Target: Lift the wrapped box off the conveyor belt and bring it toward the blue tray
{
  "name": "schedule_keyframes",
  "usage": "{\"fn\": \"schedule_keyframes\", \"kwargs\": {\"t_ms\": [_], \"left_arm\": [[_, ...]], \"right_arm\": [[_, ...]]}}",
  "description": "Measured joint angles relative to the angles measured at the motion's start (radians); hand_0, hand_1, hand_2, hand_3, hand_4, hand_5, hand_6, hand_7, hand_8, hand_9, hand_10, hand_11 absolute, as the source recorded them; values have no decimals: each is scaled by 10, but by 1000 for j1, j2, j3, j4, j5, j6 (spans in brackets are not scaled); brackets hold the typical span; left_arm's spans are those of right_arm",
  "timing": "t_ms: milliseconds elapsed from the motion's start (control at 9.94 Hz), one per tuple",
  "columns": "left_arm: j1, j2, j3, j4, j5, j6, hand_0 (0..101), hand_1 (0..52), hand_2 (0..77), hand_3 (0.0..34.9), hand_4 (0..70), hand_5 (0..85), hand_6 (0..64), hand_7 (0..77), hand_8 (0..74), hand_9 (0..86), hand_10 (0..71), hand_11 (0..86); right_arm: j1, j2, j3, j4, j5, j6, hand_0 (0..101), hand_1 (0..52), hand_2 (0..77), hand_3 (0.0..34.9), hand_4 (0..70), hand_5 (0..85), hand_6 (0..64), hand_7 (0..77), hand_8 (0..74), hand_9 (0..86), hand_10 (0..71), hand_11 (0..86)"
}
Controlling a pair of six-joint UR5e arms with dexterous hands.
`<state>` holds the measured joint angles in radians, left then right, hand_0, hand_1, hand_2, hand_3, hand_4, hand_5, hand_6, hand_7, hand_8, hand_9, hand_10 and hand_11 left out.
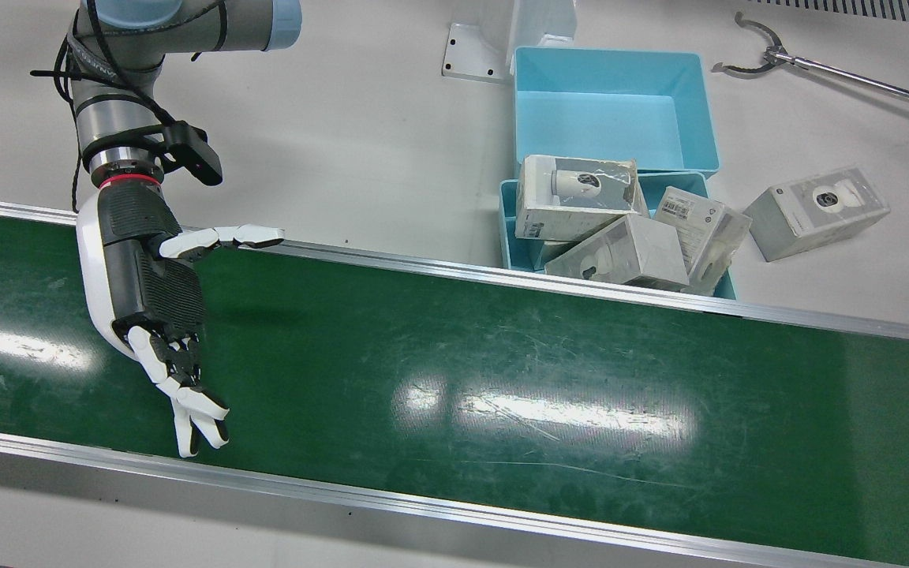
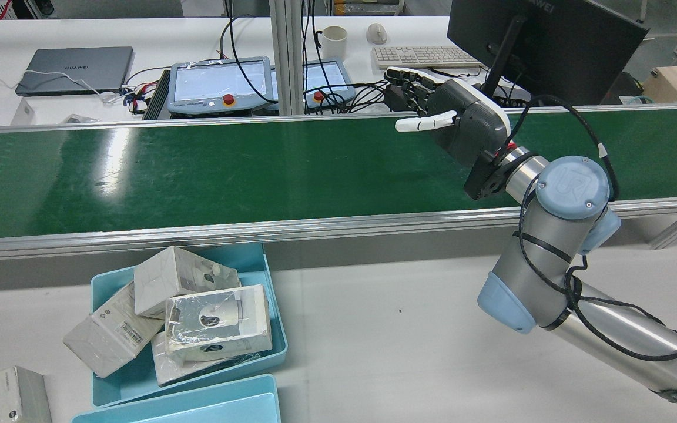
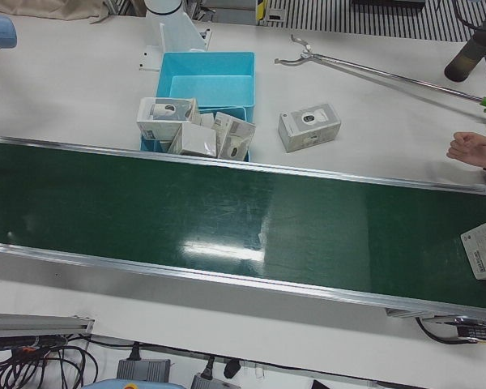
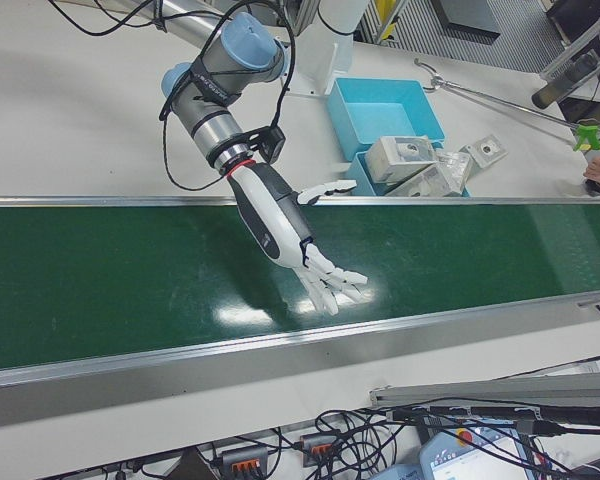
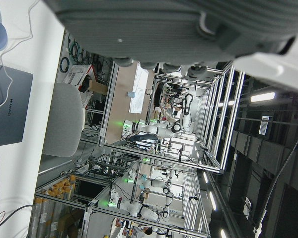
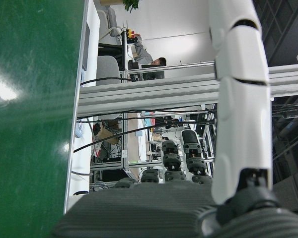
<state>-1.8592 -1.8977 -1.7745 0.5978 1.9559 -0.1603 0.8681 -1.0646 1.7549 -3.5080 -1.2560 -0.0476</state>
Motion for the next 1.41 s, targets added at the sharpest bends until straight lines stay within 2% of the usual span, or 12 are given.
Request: {"fn": "schedule_keyframes", "kwargs": {"t_ms": [403,503,805,906,1409], "left_arm": [[0,0,0,0,0,0,0,0,11,0,0,11,5,5,5,5,5,5],[0,0,0,0,0,0,0,0,11,0,0,11,5,5,5,0,5,5],[0,0,0,0,0,0,0,0,5,0,0,11,5,5,5,5,5,5],[0,0,0,0,0,0,0,0,5,0,0,11,5,5,5,0,5,5],[0,0,0,0,0,0,0,0,5,0,0,11,5,5,5,5,5,5]], "right_arm": [[0,0,1,6,0,0,492,169,125,0,104,180,49,33,0,33,0,5],[0,0,1,7,0,1,492,169,114,0,65,153,38,33,5,33,0,5],[1,-2,1,9,0,1,492,169,104,0,76,147,38,22,5,33,0,5],[0,-2,1,9,0,1,486,147,109,0,76,153,38,22,5,33,0,5],[1,-3,1,9,0,5,485,158,104,0,82,158,38,22,0,33,0,5]]}}
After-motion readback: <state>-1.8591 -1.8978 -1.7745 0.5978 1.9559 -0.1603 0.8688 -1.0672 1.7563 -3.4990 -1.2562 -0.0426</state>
